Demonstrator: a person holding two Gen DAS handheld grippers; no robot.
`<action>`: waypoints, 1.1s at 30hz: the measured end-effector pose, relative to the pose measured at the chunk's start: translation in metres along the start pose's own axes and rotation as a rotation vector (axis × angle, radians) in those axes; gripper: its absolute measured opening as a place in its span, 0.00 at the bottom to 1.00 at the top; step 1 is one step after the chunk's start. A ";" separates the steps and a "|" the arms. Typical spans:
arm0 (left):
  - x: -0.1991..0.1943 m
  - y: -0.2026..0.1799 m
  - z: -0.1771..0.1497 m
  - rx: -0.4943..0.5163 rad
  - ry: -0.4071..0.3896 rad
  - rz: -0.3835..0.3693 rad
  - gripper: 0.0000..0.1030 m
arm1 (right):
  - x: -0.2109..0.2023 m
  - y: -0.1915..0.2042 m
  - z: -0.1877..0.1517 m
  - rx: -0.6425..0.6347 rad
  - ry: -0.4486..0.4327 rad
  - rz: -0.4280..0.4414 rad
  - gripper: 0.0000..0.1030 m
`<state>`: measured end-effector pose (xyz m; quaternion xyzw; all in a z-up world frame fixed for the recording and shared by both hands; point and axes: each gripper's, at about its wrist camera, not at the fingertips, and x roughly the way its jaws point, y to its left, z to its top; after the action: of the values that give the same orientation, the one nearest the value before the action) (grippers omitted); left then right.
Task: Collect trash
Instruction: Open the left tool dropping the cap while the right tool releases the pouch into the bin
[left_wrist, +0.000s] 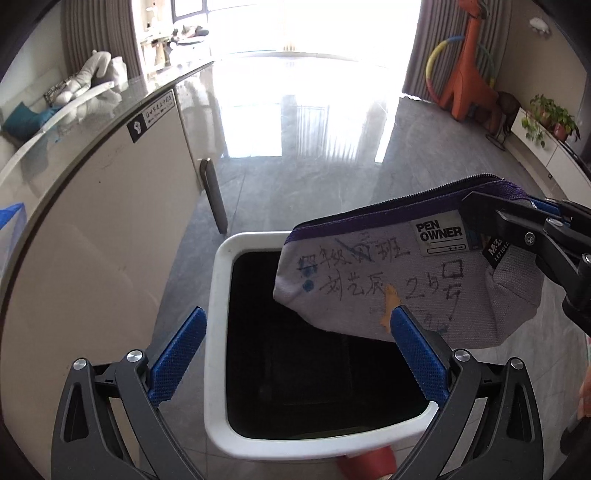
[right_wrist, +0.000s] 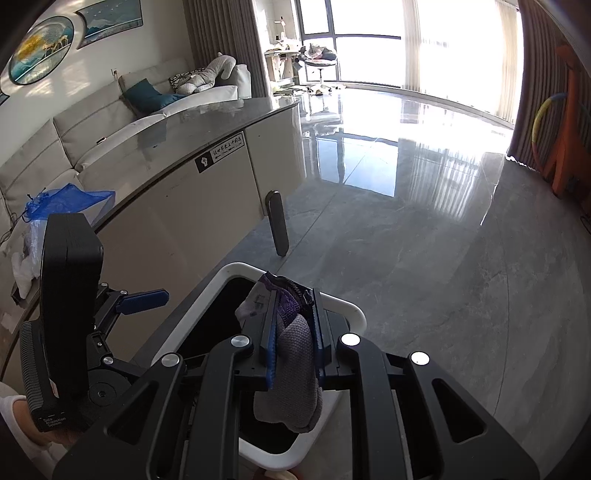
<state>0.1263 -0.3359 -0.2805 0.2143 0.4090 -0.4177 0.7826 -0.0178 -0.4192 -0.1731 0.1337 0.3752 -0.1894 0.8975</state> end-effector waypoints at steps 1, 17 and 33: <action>-0.003 0.003 0.000 -0.005 -0.010 0.012 0.95 | 0.001 0.000 -0.001 -0.001 0.002 0.004 0.16; -0.034 0.042 -0.007 -0.075 -0.060 0.070 0.95 | 0.047 0.007 -0.023 -0.047 0.083 -0.008 0.16; -0.036 0.065 -0.017 -0.127 -0.047 0.063 0.95 | 0.108 0.025 -0.053 -0.175 0.224 -0.037 0.24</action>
<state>0.1608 -0.2709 -0.2607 0.1674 0.4092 -0.3709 0.8167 0.0299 -0.4023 -0.2851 0.0684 0.4905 -0.1562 0.8546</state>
